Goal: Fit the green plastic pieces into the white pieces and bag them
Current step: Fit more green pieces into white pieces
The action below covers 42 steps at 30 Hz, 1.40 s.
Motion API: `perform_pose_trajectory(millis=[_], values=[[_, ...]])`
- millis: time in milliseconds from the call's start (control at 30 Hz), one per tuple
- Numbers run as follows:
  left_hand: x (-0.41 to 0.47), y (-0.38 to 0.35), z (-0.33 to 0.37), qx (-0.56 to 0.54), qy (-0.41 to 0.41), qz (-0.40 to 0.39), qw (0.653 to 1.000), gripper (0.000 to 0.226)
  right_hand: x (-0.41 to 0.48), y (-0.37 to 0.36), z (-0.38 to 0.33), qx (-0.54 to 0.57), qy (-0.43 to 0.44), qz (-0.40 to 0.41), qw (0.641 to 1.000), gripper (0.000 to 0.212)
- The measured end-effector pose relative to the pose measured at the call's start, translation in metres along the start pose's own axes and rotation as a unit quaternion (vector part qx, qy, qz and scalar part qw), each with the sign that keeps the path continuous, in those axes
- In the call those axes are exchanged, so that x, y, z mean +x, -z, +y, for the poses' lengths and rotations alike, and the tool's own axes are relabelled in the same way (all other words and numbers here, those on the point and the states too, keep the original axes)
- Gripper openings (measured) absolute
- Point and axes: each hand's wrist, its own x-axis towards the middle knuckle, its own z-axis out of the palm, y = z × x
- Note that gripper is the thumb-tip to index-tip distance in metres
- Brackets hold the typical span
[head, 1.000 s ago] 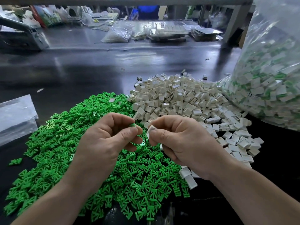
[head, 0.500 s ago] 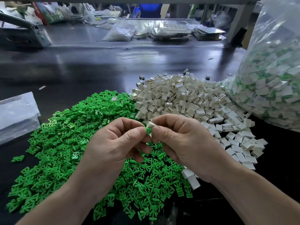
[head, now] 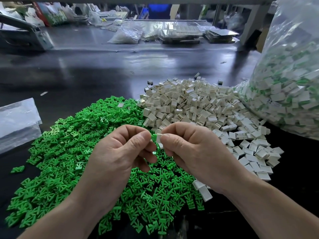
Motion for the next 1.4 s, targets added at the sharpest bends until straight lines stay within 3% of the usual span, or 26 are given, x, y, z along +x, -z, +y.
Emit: perform_pose_trajectory(millis=[300, 600, 733, 867, 1000, 1133, 1233, 1300, 1400], values=[[-0.002, -0.002, -0.003, 0.032, -0.02, 0.012, 0.999, 0.009, 0.001, -0.006, 0.004, -0.038, 0.031, 0.005, 0.999, 0.021], [0.0, 0.006, 0.006, -0.006, 0.089, -0.081, 0.993, 0.012, 0.0, 0.002, -0.004, -0.091, -0.022, -0.066, 0.993, 0.02], [0.0, 0.004, 0.007, -0.04, 0.093, -0.085, 0.991, 0.009, -0.003, 0.0, -0.009, -0.03, -0.037, -0.077, 0.996, 0.017], [-0.002, -0.002, 0.004, -0.058, 0.066, -0.052, 0.995, 0.011, -0.004, -0.009, -0.011, 0.069, -0.049, -0.036, 0.996, 0.026], [-0.003, -0.004, 0.002, -0.089, 0.045, -0.061, 0.993, 0.013, -0.007, -0.021, -0.012, 0.1, -0.025, -0.017, 0.995, 0.02], [0.001, -0.001, 0.003, -0.061, 0.018, -0.043, 0.997, 0.029, -0.005, -0.023, -0.015, 0.12, -0.017, -0.024, 0.992, 0.02], [0.003, 0.002, 0.004, -0.026, 0.01, 0.016, 0.999, 0.058, -0.005, -0.024, -0.015, 0.039, -0.042, -0.072, 0.996, 0.02], [0.0, -0.003, 0.007, -0.11, 0.049, -0.014, 0.993, 0.072, -0.008, -0.031, -0.014, -0.052, -0.035, -0.098, 0.993, 0.017], [-0.009, -0.019, 0.009, -0.136, 0.102, -0.066, 0.983, 0.082, -0.013, -0.046, -0.011, -0.067, -0.028, -0.113, 0.991, 0.02]])
